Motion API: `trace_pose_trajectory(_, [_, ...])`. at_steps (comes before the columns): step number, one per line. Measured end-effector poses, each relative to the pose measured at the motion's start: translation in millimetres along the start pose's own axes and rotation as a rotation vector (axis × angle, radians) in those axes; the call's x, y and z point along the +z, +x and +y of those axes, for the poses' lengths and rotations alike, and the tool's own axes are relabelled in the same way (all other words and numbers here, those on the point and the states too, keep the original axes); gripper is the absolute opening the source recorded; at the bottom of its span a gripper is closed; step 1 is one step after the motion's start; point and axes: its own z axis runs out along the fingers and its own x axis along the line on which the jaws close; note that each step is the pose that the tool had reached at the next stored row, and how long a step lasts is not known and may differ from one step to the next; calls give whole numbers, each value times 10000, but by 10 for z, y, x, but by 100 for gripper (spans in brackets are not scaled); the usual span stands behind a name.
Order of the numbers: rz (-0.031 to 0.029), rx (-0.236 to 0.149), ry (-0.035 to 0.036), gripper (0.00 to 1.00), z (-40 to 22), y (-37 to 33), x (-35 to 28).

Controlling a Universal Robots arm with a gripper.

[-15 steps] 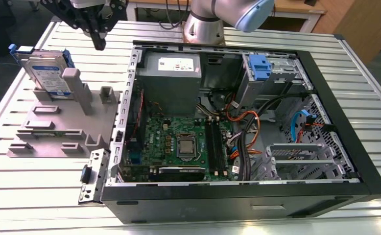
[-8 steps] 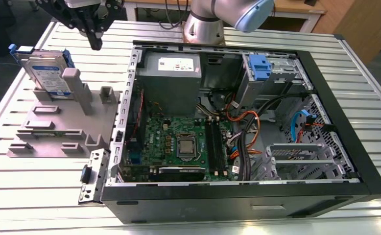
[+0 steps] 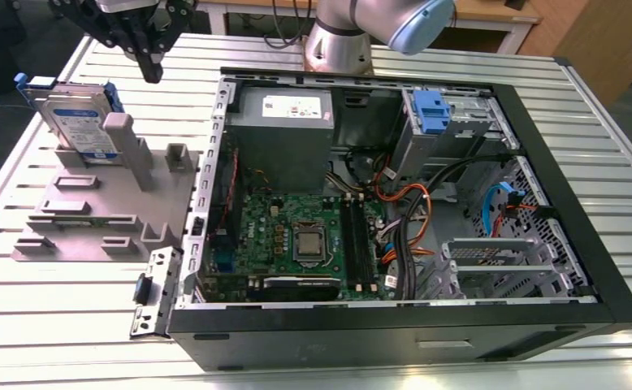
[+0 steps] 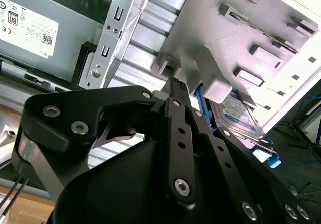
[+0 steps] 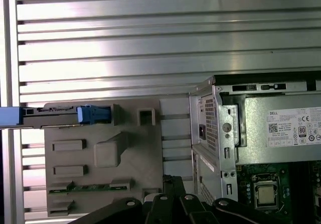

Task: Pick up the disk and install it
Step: 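Reach for the disk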

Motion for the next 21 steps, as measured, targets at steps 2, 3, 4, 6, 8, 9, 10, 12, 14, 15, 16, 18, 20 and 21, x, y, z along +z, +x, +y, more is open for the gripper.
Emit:
trace_pose_trajectory(2, [0, 0, 0, 11, 0, 0, 0])
trace_pose_trajectory(3, [0, 0, 0, 11, 0, 0, 0])
trace_pose_trajectory(4, [0, 0, 0, 11, 0, 1, 0])
trace_pose_trajectory(6, [-1, 1, -1, 11, 0, 4, 0])
trace_pose_trajectory(8, [0, 2, 0, 11, -1, 16, 0])
trace_pose_trajectory(9, [0, 0, 0, 11, -2, 22, -1])
trace_pose_trajectory(10, [0, 1, 0, 11, -2, 32, -1])
trace_pose_trajectory(12, [0, 0, 0, 11, -4, 50, -1])
trace_pose_trajectory(14, [0, 0, 0, 11, -5, 73, -2])
trace_pose_trajectory(15, [0, 0, 0, 11, -6, 85, -2])
trace_pose_trajectory(16, [0, -1, 0, 11, -7, 97, -2])
trace_pose_trajectory(18, [0, 0, 0, 11, -9, 122, -3])
trace_pose_trajectory(20, [-1, 1, 0, 11, -9, 150, -3])
trace_pose_trajectory(21, [0, 1, 0, 11, -9, 166, -4])
